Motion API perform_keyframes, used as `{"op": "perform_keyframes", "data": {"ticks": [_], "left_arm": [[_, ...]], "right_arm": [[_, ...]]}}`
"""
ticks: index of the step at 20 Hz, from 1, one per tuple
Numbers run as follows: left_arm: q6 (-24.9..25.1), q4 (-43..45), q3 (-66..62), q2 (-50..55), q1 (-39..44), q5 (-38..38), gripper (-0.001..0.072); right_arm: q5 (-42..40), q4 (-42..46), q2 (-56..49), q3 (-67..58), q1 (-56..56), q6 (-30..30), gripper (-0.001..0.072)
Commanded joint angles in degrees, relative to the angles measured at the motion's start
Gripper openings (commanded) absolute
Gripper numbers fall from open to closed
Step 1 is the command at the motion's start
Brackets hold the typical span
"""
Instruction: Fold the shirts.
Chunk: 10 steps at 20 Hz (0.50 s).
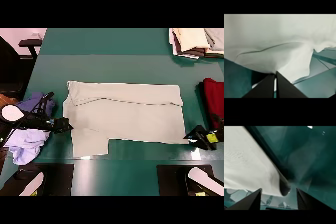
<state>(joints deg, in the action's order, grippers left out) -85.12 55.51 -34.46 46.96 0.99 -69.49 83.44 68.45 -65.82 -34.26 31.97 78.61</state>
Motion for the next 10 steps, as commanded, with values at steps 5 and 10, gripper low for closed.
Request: {"op": "perform_keyframes", "data": {"ticks": [5,10], "left_arm": [[0.04,6.69,-0.96,-0.13,-0.04,-5.84,0.0022],[-3.85,9.25,-1.73,-10.43,-0.04,-12.48,0.0020]], "right_arm": [[-3.74,-0.81,-0.44,-1.16,-12.74,0.00,0.0056],[2.73,5.49,11.17,-6.40,-15.15,1.38,0.0017]]}}
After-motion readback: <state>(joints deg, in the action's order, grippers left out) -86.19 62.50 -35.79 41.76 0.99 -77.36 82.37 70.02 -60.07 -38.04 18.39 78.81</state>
